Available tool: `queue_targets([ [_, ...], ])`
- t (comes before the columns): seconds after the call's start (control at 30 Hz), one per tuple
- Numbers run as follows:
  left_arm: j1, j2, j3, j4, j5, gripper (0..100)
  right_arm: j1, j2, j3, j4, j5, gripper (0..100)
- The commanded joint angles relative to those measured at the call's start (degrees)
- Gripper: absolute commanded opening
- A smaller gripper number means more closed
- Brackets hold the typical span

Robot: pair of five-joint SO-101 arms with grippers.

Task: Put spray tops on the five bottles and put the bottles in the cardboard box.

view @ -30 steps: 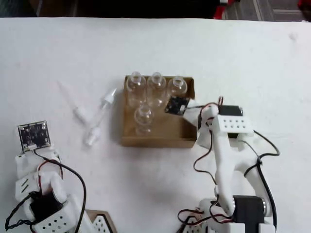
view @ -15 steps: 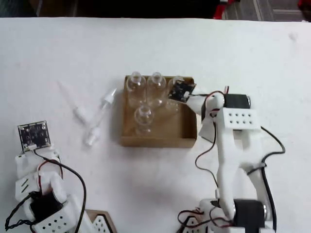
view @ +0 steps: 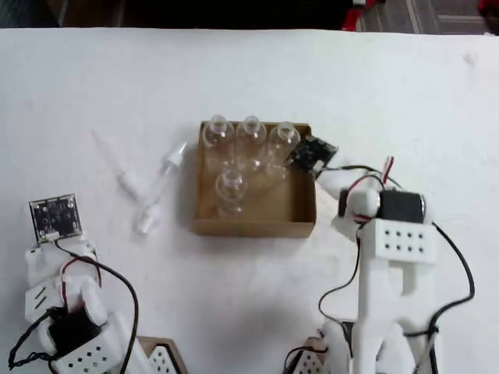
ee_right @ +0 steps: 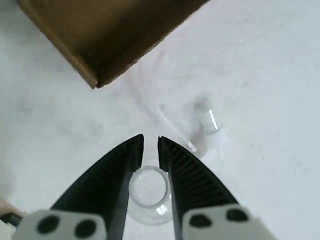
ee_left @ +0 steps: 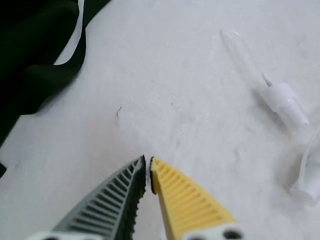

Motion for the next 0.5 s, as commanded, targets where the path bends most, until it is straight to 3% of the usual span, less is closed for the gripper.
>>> queue_targets([
  [0.0,-0.5,-0.7,-0.5,-1.5,0.8,2,0.2,-7.5,-0.7,-3.6,-9.1,1.6],
  [0.23,-0.5,-0.7,-0.5,-1.5,0.8,2,-7.1,-16.9,-1.4,-7.3,-25.7,1.6],
  [0.47,-0.5,-0.7,-0.5,-1.5,0.7,2,-16.6,-16.6,-9.9,-7.6,-45.3,1.6],
])
